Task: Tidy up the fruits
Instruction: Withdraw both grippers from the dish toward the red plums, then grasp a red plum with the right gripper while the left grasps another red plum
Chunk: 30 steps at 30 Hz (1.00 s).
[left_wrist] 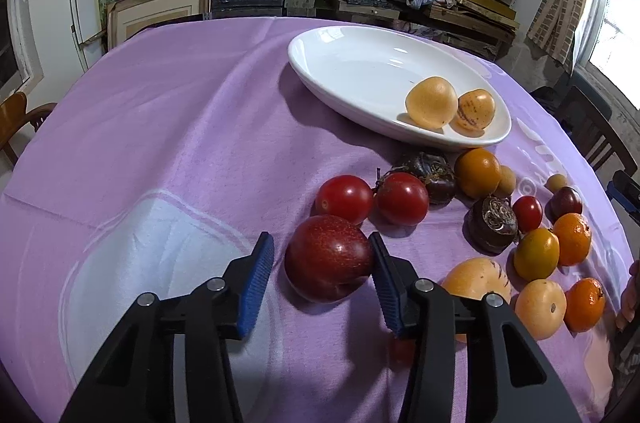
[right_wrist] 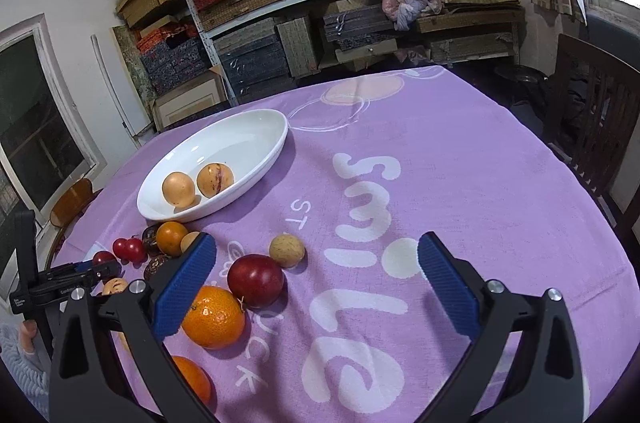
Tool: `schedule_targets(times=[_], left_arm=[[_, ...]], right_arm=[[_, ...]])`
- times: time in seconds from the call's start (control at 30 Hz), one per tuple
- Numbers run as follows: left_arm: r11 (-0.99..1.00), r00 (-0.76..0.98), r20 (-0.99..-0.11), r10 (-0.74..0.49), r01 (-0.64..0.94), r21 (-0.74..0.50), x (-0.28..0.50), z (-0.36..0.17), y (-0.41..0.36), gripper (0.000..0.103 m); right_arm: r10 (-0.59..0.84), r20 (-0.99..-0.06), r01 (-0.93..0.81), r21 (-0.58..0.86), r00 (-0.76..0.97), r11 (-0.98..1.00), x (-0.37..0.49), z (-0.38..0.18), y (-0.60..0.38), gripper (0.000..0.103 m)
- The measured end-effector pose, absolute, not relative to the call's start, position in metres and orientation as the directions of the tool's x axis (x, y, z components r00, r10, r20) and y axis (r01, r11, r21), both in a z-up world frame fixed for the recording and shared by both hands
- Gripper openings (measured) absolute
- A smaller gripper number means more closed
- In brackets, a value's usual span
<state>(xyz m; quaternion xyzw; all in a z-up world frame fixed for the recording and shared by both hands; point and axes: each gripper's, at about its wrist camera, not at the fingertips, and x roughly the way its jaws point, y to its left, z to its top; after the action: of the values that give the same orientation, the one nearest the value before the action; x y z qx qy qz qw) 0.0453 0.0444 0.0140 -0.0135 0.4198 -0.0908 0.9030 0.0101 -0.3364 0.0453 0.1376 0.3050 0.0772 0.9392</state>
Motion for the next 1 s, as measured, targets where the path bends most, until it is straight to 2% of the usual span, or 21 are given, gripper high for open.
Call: schedule_targets(times=[0.07,0.3,0.37,0.57,0.83,1.0], left_arm=[[0.981,0.632,-0.752,-0.186,0.166,-0.103,0.045,0.014,0.043,0.041],[0.983,0.627,-0.761,-0.166,0.167,-0.077,0.044,0.012,0.039,0.041],[0.983,0.627,-0.761,-0.165,0.167,-0.076,0.043,0.012,0.039,0.041],[0.984,0.623,-0.766,-0.16,0.163,-0.072,0.044,0.011,0.039,0.041],[0.984,0.623,-0.766,-0.159,0.163,-0.071,0.044,0.011,0.039,0.041],[0.984,0.623,-0.767,-0.154,0.163,-0.066,0.044,0.01,0.039,0.041]], right_arm=[[0.233,-0.56,-0.079,0.286,0.795,0.955,0.01,0.044,-0.331,0.099],[0.204,-0.597,-0.14,0.151,0.776,0.978,0.01,0.041,-0.303,0.097],[0.212,-0.606,-0.159,0.14,0.767,0.977,0.011,0.04,-0.299,0.082],[0.265,-0.667,-0.158,0.218,0.697,0.963,0.028,0.027,-0.305,0.064],[0.317,-0.69,-0.192,0.255,0.65,0.948,0.04,0.021,-0.291,0.061],[0.373,-0.696,-0.202,0.318,0.614,0.926,0.049,0.017,-0.289,0.052]])
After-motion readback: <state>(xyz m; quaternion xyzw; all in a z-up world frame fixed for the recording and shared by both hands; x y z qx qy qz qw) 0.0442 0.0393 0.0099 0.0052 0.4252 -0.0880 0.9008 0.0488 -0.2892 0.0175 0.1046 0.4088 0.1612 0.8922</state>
